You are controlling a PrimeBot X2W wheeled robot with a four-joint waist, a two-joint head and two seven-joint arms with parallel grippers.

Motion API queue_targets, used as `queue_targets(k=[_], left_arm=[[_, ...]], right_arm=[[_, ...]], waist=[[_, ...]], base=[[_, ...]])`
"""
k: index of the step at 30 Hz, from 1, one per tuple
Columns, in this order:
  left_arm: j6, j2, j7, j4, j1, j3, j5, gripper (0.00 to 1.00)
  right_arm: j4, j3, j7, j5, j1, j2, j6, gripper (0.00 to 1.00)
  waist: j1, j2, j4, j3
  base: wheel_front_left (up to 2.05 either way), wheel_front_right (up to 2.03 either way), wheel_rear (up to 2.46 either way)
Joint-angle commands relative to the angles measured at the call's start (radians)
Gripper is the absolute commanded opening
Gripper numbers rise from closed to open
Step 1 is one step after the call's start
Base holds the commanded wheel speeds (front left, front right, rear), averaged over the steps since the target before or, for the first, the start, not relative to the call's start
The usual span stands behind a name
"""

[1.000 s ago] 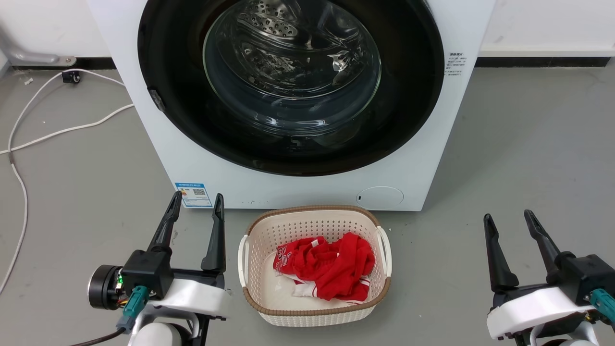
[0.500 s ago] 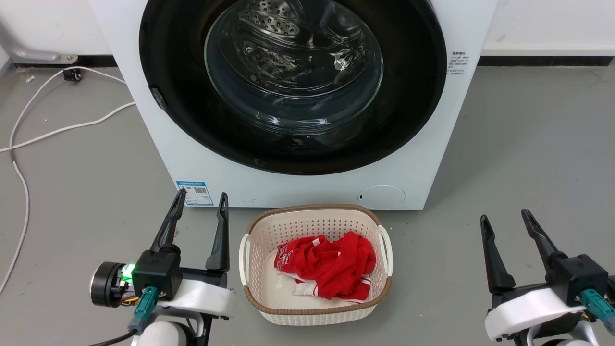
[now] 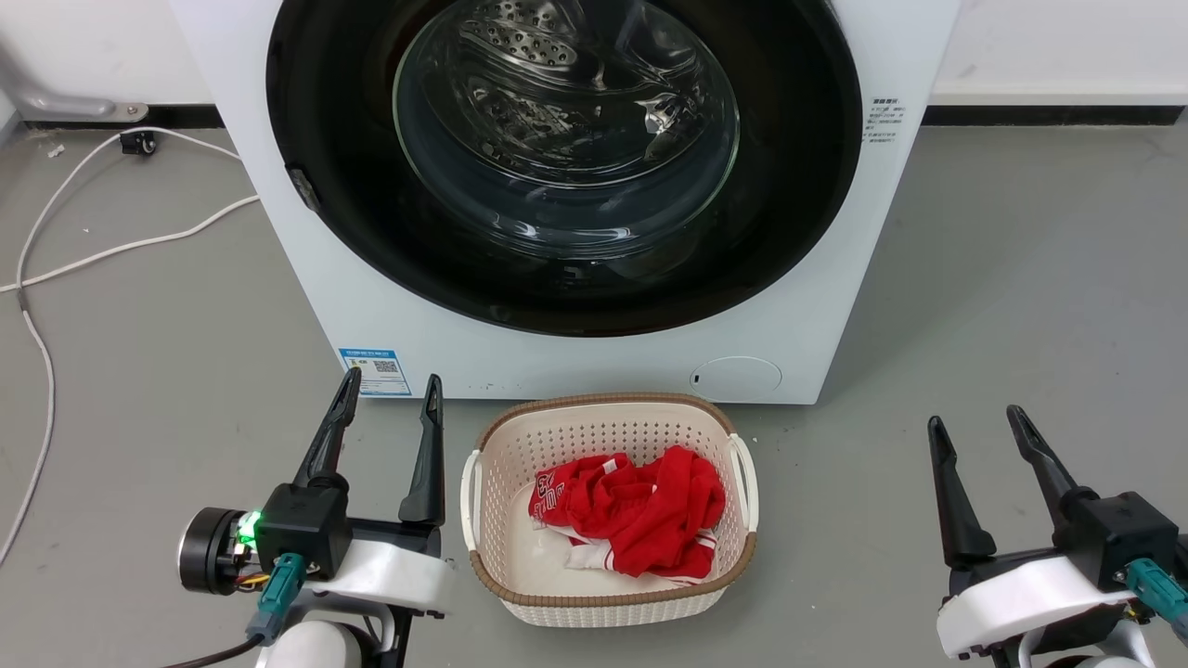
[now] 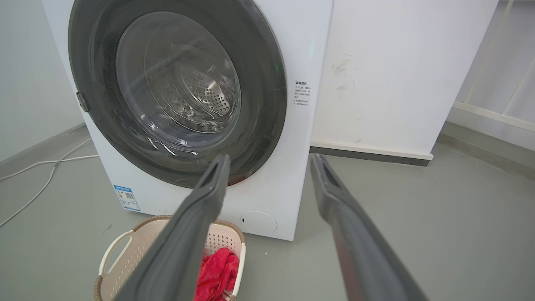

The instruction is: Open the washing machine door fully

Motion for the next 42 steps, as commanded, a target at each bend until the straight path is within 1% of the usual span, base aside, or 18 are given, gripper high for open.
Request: queue_targets(k=[1, 2, 10, 12, 13, 17, 22, 26, 29, 30, 33, 38, 42], left_arm=[[-0.003, -0.003, -0.003, 0.004, -0.003, 0.003, 0.004, 1.00], [-0.003, -0.003, -0.003, 0.004, -0.003, 0.004, 0.004, 1.00], [-0.005, -0.007, -0.003, 0.004, -0.007, 0.010, 0.005, 1.00], [-0.006, -0.007, -0.003, 0.003, -0.008, 0.012, 0.006, 1.00], [-0.005, -0.008, -0.003, 0.002, -0.009, 0.013, 0.006, 1.00], [-0.007, -0.010, -0.003, -0.005, -0.013, 0.020, -0.002, 1.00], [-0.009, -0.012, -0.003, -0.010, -0.023, 0.023, -0.001, 1.00], [-0.011, -0.014, -0.003, -0.014, -0.033, 0.024, 0.000, 1.00], [-0.013, -0.015, -0.003, -0.017, -0.043, 0.025, -0.002, 1.00], [-0.013, -0.015, -0.003, -0.018, -0.049, 0.026, -0.003, 1.00], [-0.016, -0.016, -0.003, -0.018, -0.061, 0.022, -0.004, 1.00], [-0.022, -0.017, -0.003, -0.027, -0.095, 0.019, -0.003, 1.00], [-0.023, -0.018, -0.003, -0.034, -0.125, 0.013, -0.004, 1.00]], right_arm=[[0.005, 0.000, -0.005, 0.017, 0.001, 0.003, -0.001, 0.34], [0.005, 0.001, -0.008, 0.023, 0.000, 0.003, 0.000, 0.00], [0.015, 0.010, -0.031, 0.102, -0.017, 0.003, -0.001, 0.00], [0.026, 0.013, -0.046, 0.170, -0.026, 0.003, -0.001, 0.00], [0.032, 0.016, -0.057, 0.219, -0.032, 0.003, -0.001, 0.00], [0.079, 0.034, -0.106, 0.480, -0.074, 0.003, -0.001, 0.00], [0.134, 0.065, -0.151, 0.857, -0.161, 0.003, -0.001, 0.00], [0.176, 0.067, -0.158, 1.163, -0.265, 0.002, -0.001, 0.00], [0.224, 0.038, -0.158, 1.351, -0.369, 0.002, -0.001, 0.00], [0.250, 0.023, -0.157, 1.388, -0.407, 0.002, -0.001, 0.00], [0.331, -0.009, -0.146, 1.447, -0.526, 0.001, -0.001, 0.00], [0.473, -0.050, -0.089, 1.478, -0.728, -0.054, -0.001, 0.00], [0.589, -0.059, -0.045, 1.465, -0.887, -0.111, 0.000, 0.00]], waist=[[-0.0001, 0.0000, 0.000, 0.000], [-0.0001, 0.0000, 0.001, 0.001], [-0.0001, 0.0000, 0.000, 0.006], [-0.0001, 0.0000, -0.001, 0.009], [-0.0001, 0.0000, -0.002, 0.010], [-0.0001, 0.0000, -0.004, 0.017], [-0.0001, 0.0000, 0.000, 0.033], [-0.0001, 0.0000, 0.002, 0.054], [-0.0001, 0.0000, 0.003, 0.071], [-0.0001, 0.0000, 0.004, 0.079], [-0.0001, 0.0000, 0.010, 0.101], [-0.0001, 0.0000, 0.027, 0.151], [-0.0001, 0.0000, 0.045, 0.195]], base=[[0.00, 0.00, 0.00], [0.00, 0.00, 0.00], [0.00, 0.00, 0.00], [0.00, 0.00, 0.00], [0.00, 0.00, 0.00], [0.00, 0.00, 0.00], [0.00, 0.00, 0.00], [0.00, 0.00, 0.00], [0.00, 0.00, 0.00], [0.00, 0.00, 0.00], [0.00, 0.00, 0.00], [0.00, 0.00, 0.00], [0.00, 0.00, 0.00]])
